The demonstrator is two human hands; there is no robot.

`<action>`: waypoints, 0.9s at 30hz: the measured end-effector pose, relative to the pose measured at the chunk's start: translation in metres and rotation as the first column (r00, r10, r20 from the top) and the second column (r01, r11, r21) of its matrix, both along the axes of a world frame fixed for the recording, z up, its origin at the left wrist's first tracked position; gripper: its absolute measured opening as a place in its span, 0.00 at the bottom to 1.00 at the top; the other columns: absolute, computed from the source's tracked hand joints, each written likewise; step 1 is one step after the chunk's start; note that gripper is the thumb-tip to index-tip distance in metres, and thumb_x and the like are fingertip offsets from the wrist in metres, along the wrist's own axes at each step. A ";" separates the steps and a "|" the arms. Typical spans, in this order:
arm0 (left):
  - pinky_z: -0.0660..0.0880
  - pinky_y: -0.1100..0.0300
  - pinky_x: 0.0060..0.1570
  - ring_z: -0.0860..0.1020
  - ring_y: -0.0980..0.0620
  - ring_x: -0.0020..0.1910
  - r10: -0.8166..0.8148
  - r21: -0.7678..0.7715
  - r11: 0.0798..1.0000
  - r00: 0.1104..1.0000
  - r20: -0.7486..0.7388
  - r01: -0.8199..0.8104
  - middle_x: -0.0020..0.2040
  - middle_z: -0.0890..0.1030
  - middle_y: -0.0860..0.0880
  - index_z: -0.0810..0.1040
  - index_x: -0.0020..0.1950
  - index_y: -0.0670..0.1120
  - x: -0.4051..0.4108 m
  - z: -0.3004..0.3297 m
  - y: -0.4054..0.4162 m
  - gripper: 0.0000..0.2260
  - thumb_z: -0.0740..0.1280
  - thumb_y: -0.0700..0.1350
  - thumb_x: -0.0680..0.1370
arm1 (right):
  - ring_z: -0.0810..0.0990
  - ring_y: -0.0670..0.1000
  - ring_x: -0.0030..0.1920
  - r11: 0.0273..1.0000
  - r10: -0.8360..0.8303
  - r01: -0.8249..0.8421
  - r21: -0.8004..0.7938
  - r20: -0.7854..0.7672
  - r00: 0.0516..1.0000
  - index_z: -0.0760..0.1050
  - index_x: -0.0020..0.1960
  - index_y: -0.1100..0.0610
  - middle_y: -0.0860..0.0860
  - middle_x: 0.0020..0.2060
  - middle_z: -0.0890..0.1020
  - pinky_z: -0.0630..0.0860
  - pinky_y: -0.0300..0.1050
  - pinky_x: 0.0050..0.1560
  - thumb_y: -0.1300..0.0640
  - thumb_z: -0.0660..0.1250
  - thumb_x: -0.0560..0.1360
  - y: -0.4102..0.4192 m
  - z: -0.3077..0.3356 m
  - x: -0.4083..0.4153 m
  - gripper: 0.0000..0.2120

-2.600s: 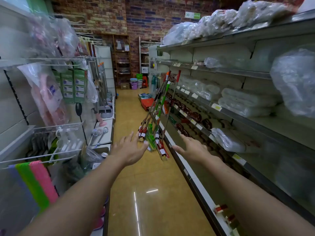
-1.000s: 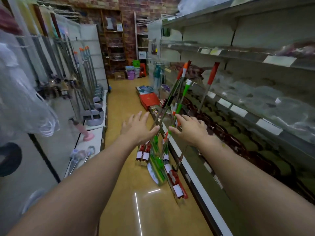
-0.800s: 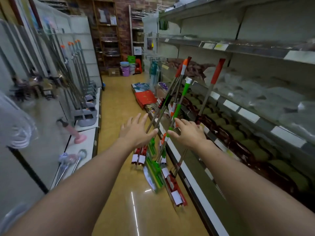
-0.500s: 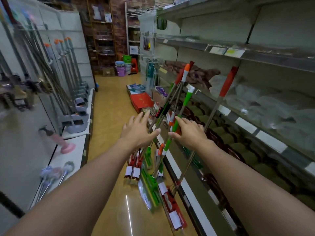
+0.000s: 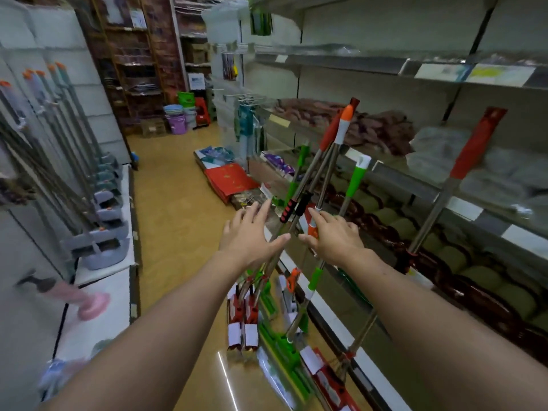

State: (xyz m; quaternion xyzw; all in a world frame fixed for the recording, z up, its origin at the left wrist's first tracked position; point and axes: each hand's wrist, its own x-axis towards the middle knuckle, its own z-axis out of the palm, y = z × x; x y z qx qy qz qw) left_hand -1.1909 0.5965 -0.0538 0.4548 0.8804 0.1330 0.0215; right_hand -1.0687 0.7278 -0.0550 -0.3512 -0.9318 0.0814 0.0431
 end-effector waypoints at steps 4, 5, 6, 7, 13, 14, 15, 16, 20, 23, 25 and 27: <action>0.52 0.42 0.74 0.48 0.44 0.77 -0.071 -0.043 0.997 0.997 -0.022 0.070 0.79 0.47 0.52 0.42 0.78 0.57 -0.073 -0.002 0.013 0.38 0.52 0.71 0.74 | 0.55 0.57 0.75 0.996 -0.078 0.078 -0.044 -0.003 0.997 0.47 0.78 0.48 0.51 0.76 0.57 0.56 0.58 0.71 0.38 0.54 0.79 -0.001 0.001 -0.062 0.32; 0.51 0.42 0.74 0.48 0.44 0.77 -0.081 -0.054 0.995 0.997 -0.017 0.080 0.79 0.47 0.52 0.42 0.78 0.57 -0.088 -0.003 0.017 0.38 0.52 0.71 0.74 | 0.55 0.57 0.75 0.994 -0.096 0.095 -0.054 -0.009 0.995 0.47 0.78 0.47 0.51 0.76 0.56 0.56 0.58 0.71 0.38 0.54 0.79 0.000 0.001 -0.073 0.32; 0.51 0.42 0.74 0.48 0.44 0.77 -0.090 -0.060 0.994 0.996 -0.007 0.089 0.79 0.46 0.52 0.42 0.78 0.57 -0.103 -0.002 0.021 0.38 0.52 0.71 0.74 | 0.56 0.57 0.75 0.992 -0.114 0.113 -0.057 -0.015 0.993 0.47 0.78 0.47 0.51 0.76 0.56 0.57 0.58 0.71 0.38 0.54 0.79 0.001 0.001 -0.083 0.32; 0.51 0.42 0.74 0.48 0.44 0.77 -0.102 -0.062 0.993 0.995 0.005 0.102 0.79 0.46 0.53 0.42 0.78 0.57 -0.117 -0.002 0.027 0.38 0.52 0.71 0.74 | 0.56 0.57 0.75 0.989 -0.136 0.134 -0.061 -0.019 0.991 0.47 0.78 0.47 0.51 0.76 0.56 0.57 0.57 0.71 0.38 0.54 0.79 0.005 0.000 -0.092 0.32; 0.51 0.42 0.74 0.48 0.43 0.77 -0.211 -0.089 0.973 0.977 0.015 0.211 0.79 0.47 0.52 0.42 0.78 0.57 -0.180 -0.013 0.067 0.38 0.53 0.70 0.74 | 0.57 0.57 0.75 0.962 -0.261 0.262 -0.076 0.033 0.965 0.46 0.78 0.48 0.52 0.77 0.56 0.59 0.58 0.71 0.38 0.54 0.78 0.036 -0.010 -0.136 0.33; 0.51 0.42 0.74 0.48 0.43 0.77 -0.223 -0.098 0.970 0.975 0.018 0.224 0.79 0.47 0.52 0.42 0.78 0.57 -0.191 -0.015 0.075 0.38 0.53 0.70 0.74 | 0.57 0.57 0.74 0.957 -0.276 0.279 -0.074 0.042 0.960 0.46 0.78 0.48 0.52 0.76 0.56 0.59 0.58 0.70 0.38 0.54 0.78 0.042 -0.012 -0.142 0.33; 0.51 0.42 0.74 0.48 0.43 0.77 -0.234 -0.103 0.967 0.972 0.018 0.235 0.79 0.47 0.52 0.42 0.78 0.56 -0.202 -0.019 0.084 0.38 0.54 0.70 0.74 | 0.57 0.57 0.74 0.951 -0.297 0.300 -0.069 0.049 0.954 0.47 0.78 0.49 0.52 0.76 0.56 0.60 0.58 0.70 0.38 0.54 0.78 0.049 -0.015 -0.147 0.33; 0.51 0.41 0.73 0.48 0.43 0.77 -0.246 -0.106 0.963 0.969 0.019 0.246 0.79 0.47 0.52 0.42 0.78 0.56 -0.212 -0.022 0.093 0.38 0.54 0.70 0.74 | 0.58 0.57 0.74 0.943 -0.323 0.326 -0.067 0.052 0.945 0.47 0.78 0.49 0.52 0.76 0.57 0.60 0.58 0.69 0.38 0.54 0.79 0.057 -0.018 -0.152 0.33; 0.51 0.41 0.74 0.48 0.43 0.77 -0.294 -0.130 0.947 0.956 0.015 0.293 0.79 0.46 0.51 0.42 0.78 0.56 -0.247 -0.030 0.136 0.39 0.54 0.70 0.74 | 0.57 0.57 0.74 0.903 -0.415 0.417 -0.103 0.044 0.909 0.46 0.78 0.50 0.52 0.76 0.56 0.58 0.58 0.70 0.38 0.56 0.78 0.097 -0.028 -0.170 0.35; 0.52 0.42 0.74 0.48 0.43 0.77 -0.352 -0.141 0.927 0.936 -0.005 0.347 0.79 0.47 0.51 0.41 0.78 0.56 -0.269 -0.031 0.171 0.39 0.55 0.70 0.74 | 0.57 0.57 0.74 0.877 -0.461 0.458 -0.144 0.017 0.887 0.45 0.78 0.50 0.52 0.77 0.55 0.59 0.58 0.70 0.39 0.56 0.78 0.126 -0.031 -0.192 0.35; 0.52 0.42 0.73 0.48 0.44 0.77 -0.385 -0.149 0.912 0.923 0.017 0.383 0.79 0.46 0.52 0.41 0.77 0.56 -0.283 -0.029 0.194 0.40 0.56 0.70 0.73 | 0.57 0.57 0.74 0.866 -0.478 0.472 -0.166 0.007 0.878 0.45 0.78 0.50 0.52 0.77 0.55 0.59 0.58 0.70 0.39 0.57 0.78 0.142 -0.031 -0.207 0.35; 0.52 0.42 0.73 0.49 0.44 0.77 -0.410 -0.142 0.902 0.912 0.025 0.409 0.79 0.46 0.52 0.40 0.77 0.57 -0.294 -0.030 0.216 0.41 0.57 0.71 0.73 | 0.57 0.57 0.74 0.854 -0.500 0.492 -0.166 -0.005 0.866 0.45 0.78 0.49 0.52 0.76 0.56 0.59 0.58 0.69 0.38 0.57 0.78 0.158 -0.030 -0.220 0.36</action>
